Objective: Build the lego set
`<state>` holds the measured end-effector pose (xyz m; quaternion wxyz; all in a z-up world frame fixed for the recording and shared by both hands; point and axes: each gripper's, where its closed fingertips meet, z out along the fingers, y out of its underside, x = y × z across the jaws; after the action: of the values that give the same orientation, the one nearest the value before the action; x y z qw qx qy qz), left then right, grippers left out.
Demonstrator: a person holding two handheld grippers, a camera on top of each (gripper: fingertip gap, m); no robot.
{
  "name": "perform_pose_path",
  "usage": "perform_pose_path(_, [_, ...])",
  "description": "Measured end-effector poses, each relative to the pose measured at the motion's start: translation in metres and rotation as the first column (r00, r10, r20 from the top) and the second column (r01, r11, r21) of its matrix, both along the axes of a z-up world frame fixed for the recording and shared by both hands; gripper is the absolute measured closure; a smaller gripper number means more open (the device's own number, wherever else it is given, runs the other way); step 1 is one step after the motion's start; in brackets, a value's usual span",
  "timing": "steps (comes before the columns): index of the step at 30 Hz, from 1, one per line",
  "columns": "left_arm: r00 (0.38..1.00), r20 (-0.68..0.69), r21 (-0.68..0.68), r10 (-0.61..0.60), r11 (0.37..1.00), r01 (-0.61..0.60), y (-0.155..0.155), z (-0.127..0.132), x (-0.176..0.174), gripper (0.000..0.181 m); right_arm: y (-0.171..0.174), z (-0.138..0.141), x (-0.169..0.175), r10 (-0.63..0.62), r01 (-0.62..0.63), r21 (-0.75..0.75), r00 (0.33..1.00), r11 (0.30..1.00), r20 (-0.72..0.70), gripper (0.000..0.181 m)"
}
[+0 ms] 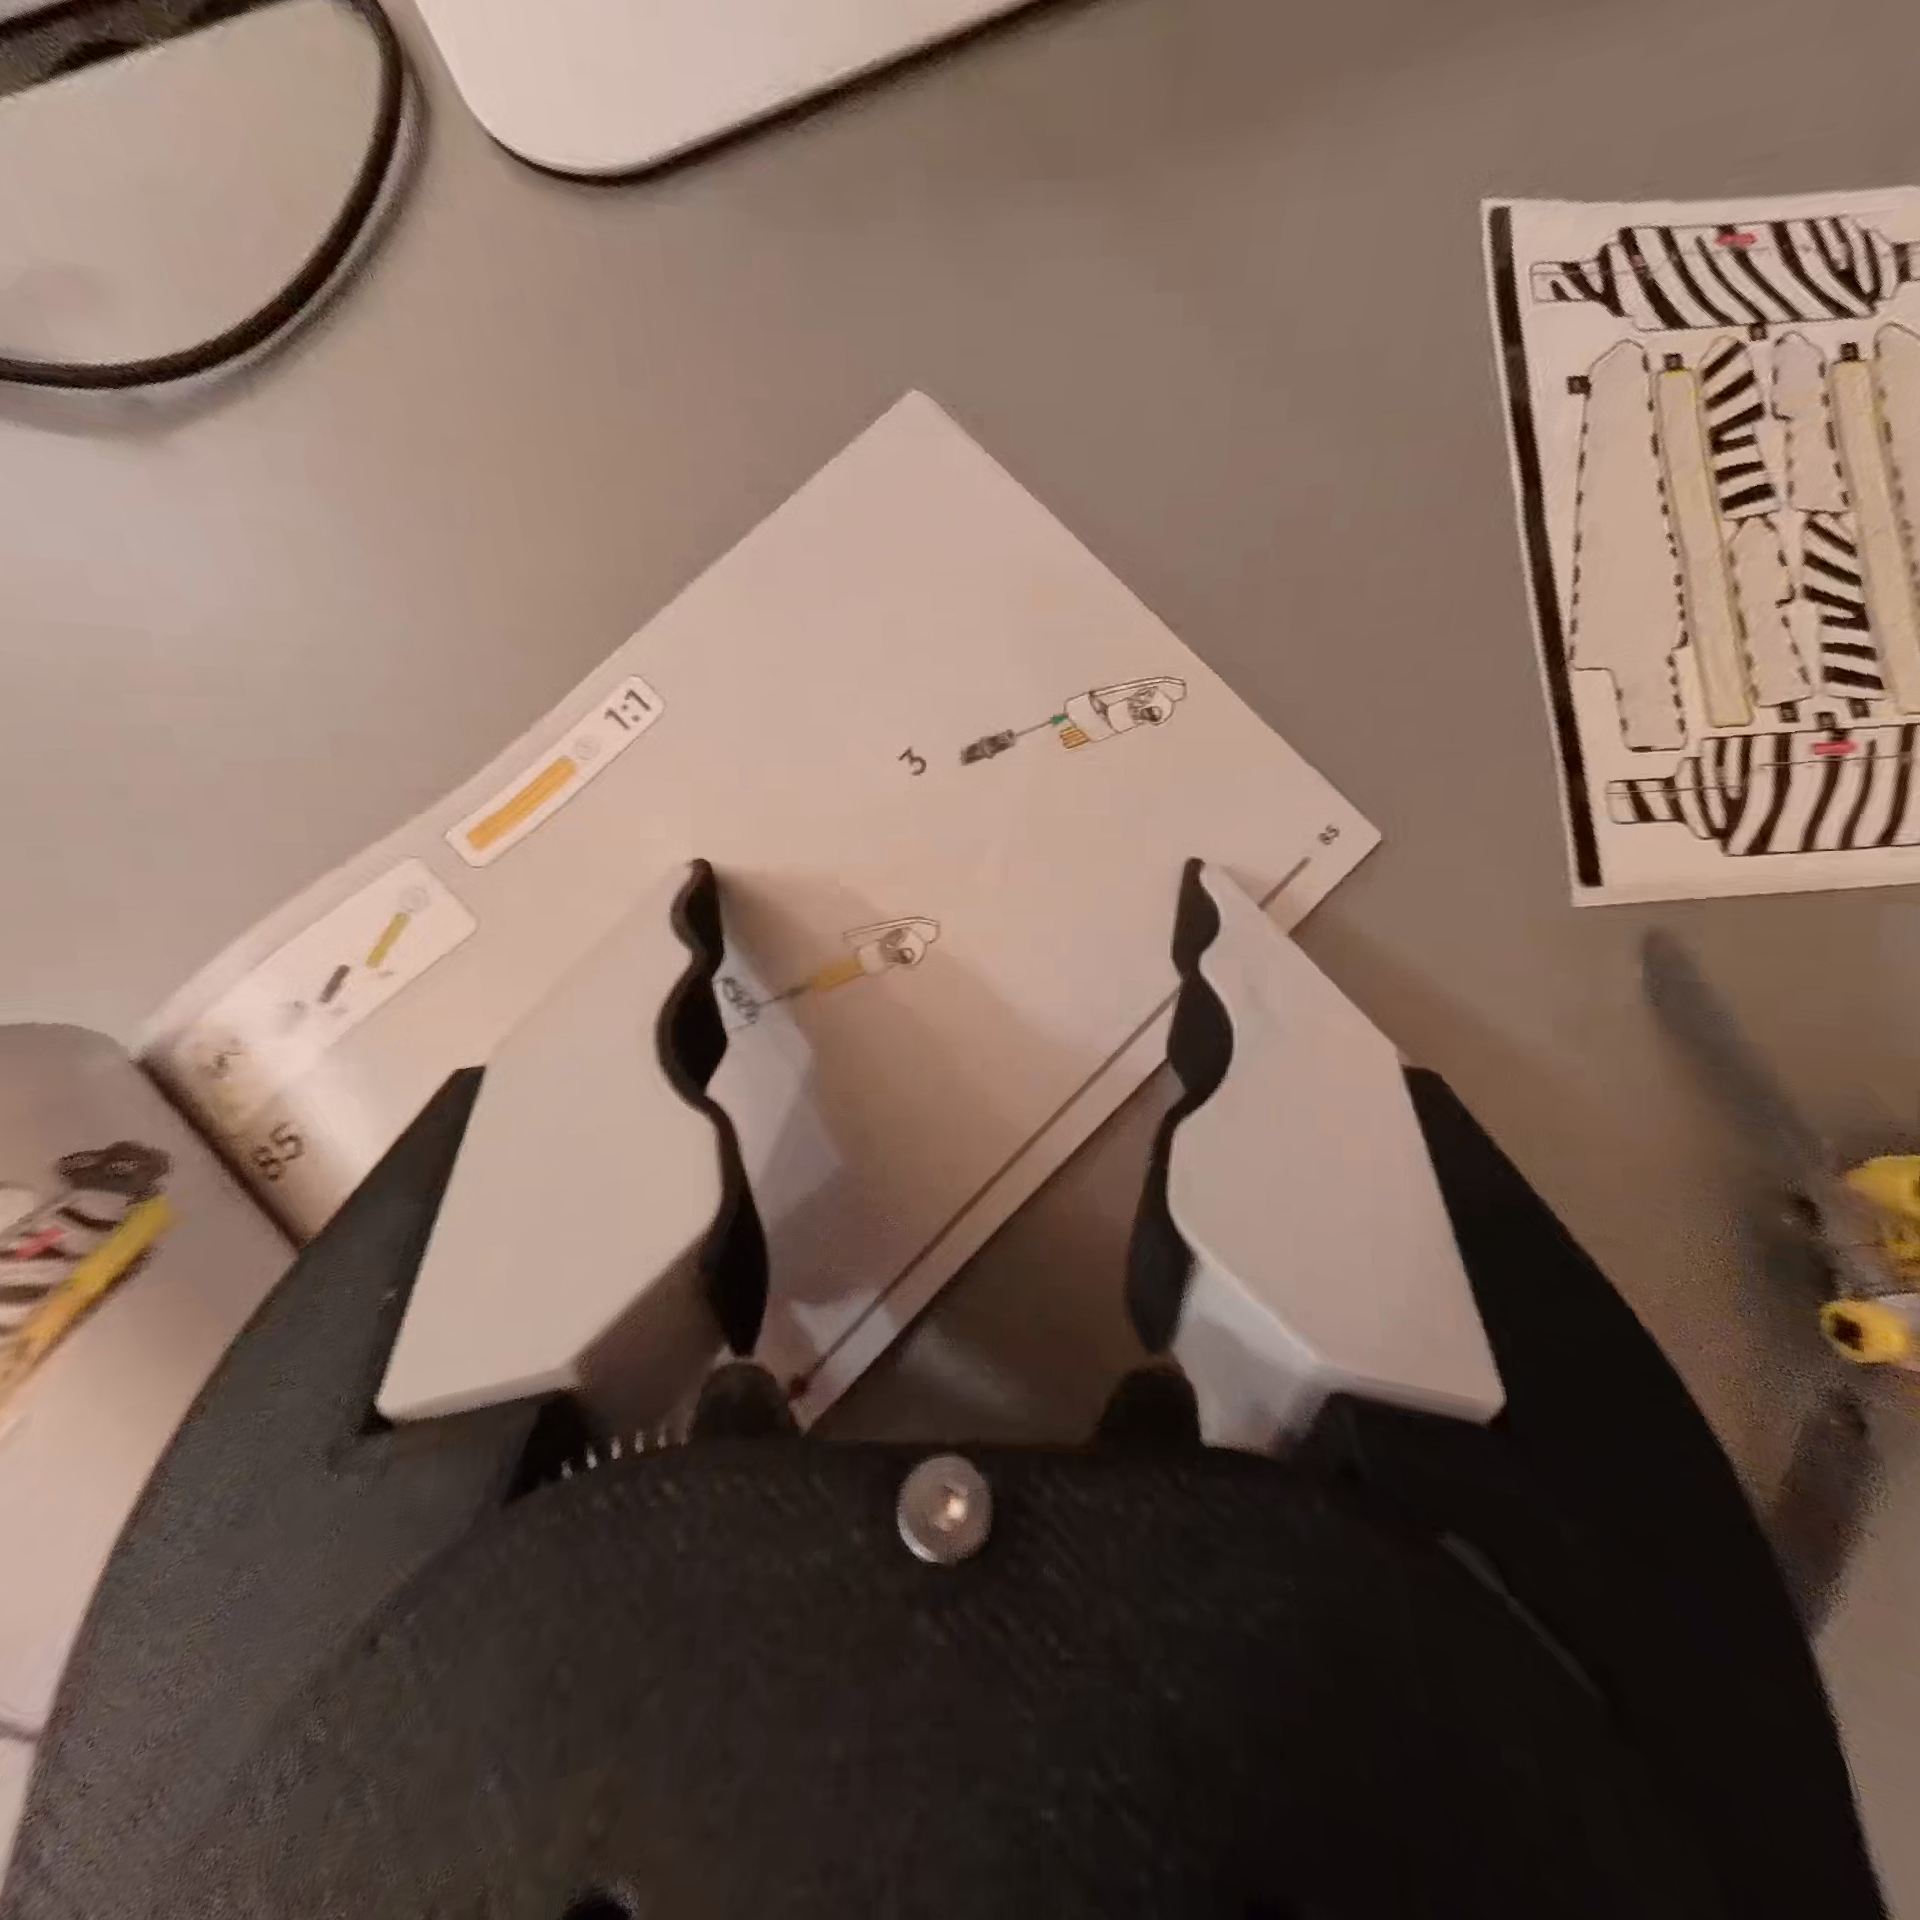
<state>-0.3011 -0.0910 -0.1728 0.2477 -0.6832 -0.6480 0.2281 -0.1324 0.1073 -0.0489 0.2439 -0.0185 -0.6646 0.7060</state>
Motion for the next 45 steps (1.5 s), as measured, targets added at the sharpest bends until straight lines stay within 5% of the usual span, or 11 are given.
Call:
perform_pose_path(2, [1.0,0.003,-0.012,0.0,1.0,0.0,-0.001,0.0,0.001,0.097,0.001,0.0,0.001,-0.005,0.005,0.002,1.0,1.0,-0.008,0.181])
perform_pose_path(4, [1.0,0.0,-0.025,-0.017,1.0,0.017,0.0,0.002,0.003,0.138,0.002,0.0,0.002,-0.007,0.007,0.001,1.0,1.0,-0.009,0.181])
perform_pose_path(7, [1.0,-0.004,-0.093,-0.025,0.995,0.025,-0.005,0.002,0.004,0.176,0.001,0.0,0.002,-0.004,0.004,0.005,1.0,1.0,-0.007,0.181])
perform_pose_path(12, [0.999,0.035,0.039,-0.024,0.999,0.022,-0.001,0.005,0.008,0.179,0.0,-0.001,0.004,-0.003,0.003,0.017,1.0,1.0,-0.023,0.181])
perform_pose_path(19, [0.981,-0.194,0.067,0.012,0.998,0.001,-0.003,0.048,0.009,0.18,-0.004,-0.006,0.006,-0.003,0.005,0.055,0.999,0.998,-0.042,0.181])
perform_pose_path(21, [0.978,-0.207,0.083,-0.005,0.996,0.023,0.008,0.051,0.003,0.115,-0.006,-0.006,0.006,-0.002,0.005,0.062,0.999,0.998,-0.045,0.181])
perform_pose_path(24, [0.987,-0.141,0.135,-0.082,0.986,0.101,0.034,0.036,-0.007,0.109,-0.006,-0.006,0.006,-0.001,0.004,0.062,0.999,0.998,-0.046,0.181])
perform_pose_path(30, [0.991,-0.08,0.002,-0.104,0.995,0.105,0.029,0.002,-0.01,0.107,-0.004,-0.005,0.007,0.005,-0.003,0.046,0.999,0.999,-0.043,0.181])
perform_pose_path(37, [0.998,-0.024,-0.012,-0.055,0.998,0.055,0.023,0.002,-0.011,0.116,-0.003,-0.004,0.008,0.012,-0.01,0.039,0.999,0.999,-0.047,0.181])
perform_pose_path(41, [0.999,-0.012,-0.047,-0.053,0.998,0.052,0.014,0.003,-0.013,0.158,-0.003,-0.004,0.008,0.012,-0.01,0.039,0.999,0.999,-0.051,0.181])
perform_pose_path(45, [0.997,-0.016,-0.076,-0.072,0.995,0.07,0.013,0.002,-0.011,0.172,-0.003,-0.003,0.008,0.013,-0.011,0.038,0.999,0.999,-0.052,0.181])
